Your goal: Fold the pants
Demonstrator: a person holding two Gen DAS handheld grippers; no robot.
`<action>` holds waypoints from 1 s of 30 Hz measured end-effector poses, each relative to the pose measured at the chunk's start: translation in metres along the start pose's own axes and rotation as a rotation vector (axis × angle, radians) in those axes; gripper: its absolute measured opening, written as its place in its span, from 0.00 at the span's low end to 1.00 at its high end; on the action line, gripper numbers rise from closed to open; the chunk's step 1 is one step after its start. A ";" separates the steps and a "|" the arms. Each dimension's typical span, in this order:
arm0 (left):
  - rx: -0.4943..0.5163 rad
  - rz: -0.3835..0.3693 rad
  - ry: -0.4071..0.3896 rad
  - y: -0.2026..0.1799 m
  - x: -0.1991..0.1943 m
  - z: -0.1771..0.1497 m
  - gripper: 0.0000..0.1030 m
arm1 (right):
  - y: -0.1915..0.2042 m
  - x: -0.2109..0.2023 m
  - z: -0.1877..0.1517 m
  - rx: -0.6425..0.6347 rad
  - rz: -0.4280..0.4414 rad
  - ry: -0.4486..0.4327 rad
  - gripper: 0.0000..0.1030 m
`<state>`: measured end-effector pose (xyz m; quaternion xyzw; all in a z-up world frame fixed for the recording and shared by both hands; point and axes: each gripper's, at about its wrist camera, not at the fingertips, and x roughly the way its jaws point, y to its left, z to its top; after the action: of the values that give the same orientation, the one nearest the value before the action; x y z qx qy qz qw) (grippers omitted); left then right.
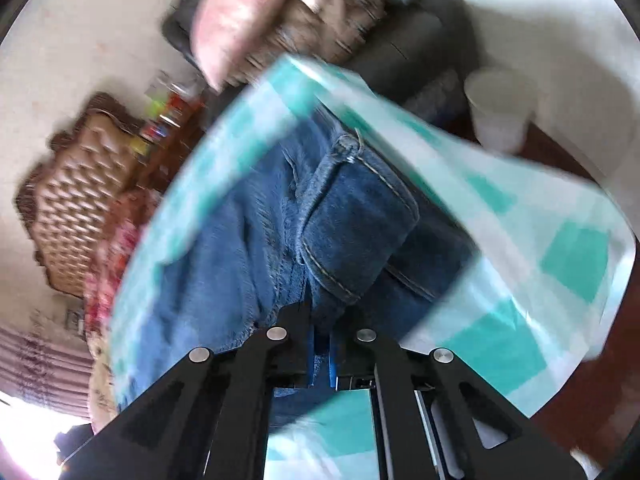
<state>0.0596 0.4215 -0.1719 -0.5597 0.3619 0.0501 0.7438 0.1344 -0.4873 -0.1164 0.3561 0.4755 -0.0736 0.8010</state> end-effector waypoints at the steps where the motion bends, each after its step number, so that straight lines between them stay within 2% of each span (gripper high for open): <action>1: 0.001 0.004 0.002 0.001 0.003 0.001 0.02 | -0.002 0.004 -0.003 -0.007 -0.014 0.002 0.04; 7: 0.018 -0.051 -0.028 -0.009 -0.018 0.000 0.02 | -0.001 -0.024 -0.014 -0.023 0.035 -0.033 0.03; 9: 0.039 -0.025 -0.029 -0.007 -0.017 -0.002 0.02 | 0.000 -0.016 -0.016 -0.063 -0.009 -0.022 0.03; 11: 0.002 0.002 -0.005 0.006 -0.006 -0.001 0.02 | -0.003 0.003 -0.015 -0.064 -0.037 0.016 0.03; 15: 0.016 0.000 -0.030 0.008 -0.007 -0.008 0.05 | -0.002 0.003 -0.014 -0.088 -0.050 0.001 0.04; 16: 0.015 0.002 -0.036 0.008 -0.009 -0.009 0.15 | -0.003 0.002 -0.016 -0.097 -0.057 -0.001 0.05; 17: 0.011 -0.004 -0.039 0.008 -0.011 -0.010 0.32 | -0.004 0.001 -0.016 -0.096 -0.057 0.002 0.18; 19: 0.005 -0.010 -0.043 0.005 -0.016 -0.015 0.38 | -0.006 -0.004 -0.018 -0.068 -0.036 -0.001 0.27; 21: 0.012 0.024 -0.060 0.001 -0.027 -0.027 0.40 | -0.008 -0.012 -0.016 -0.047 -0.017 -0.030 0.39; 23: 0.055 0.050 -0.084 -0.009 -0.039 -0.046 0.40 | -0.014 -0.020 -0.015 -0.016 0.001 -0.058 0.44; 25: 0.119 0.035 -0.058 -0.023 -0.042 -0.070 0.40 | -0.022 -0.023 -0.011 0.019 0.031 -0.056 0.44; 26: 0.150 -0.001 -0.020 -0.033 -0.038 -0.087 0.40 | -0.026 -0.022 -0.009 0.037 0.046 -0.050 0.44; 28: 0.195 -0.078 0.070 -0.054 -0.023 -0.120 0.39 | -0.027 -0.022 -0.007 0.045 0.056 -0.052 0.44; 29: 0.221 -0.136 0.157 -0.071 -0.007 -0.147 0.38 | -0.026 -0.022 -0.006 0.044 0.055 -0.057 0.44; 30: 0.229 -0.169 0.205 -0.082 0.002 -0.164 0.38 | -0.024 -0.024 -0.005 0.038 0.054 -0.071 0.43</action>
<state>0.0217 0.2485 -0.1266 -0.5019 0.3908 -0.1114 0.7635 0.1065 -0.5071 -0.1102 0.3811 0.4355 -0.0738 0.8122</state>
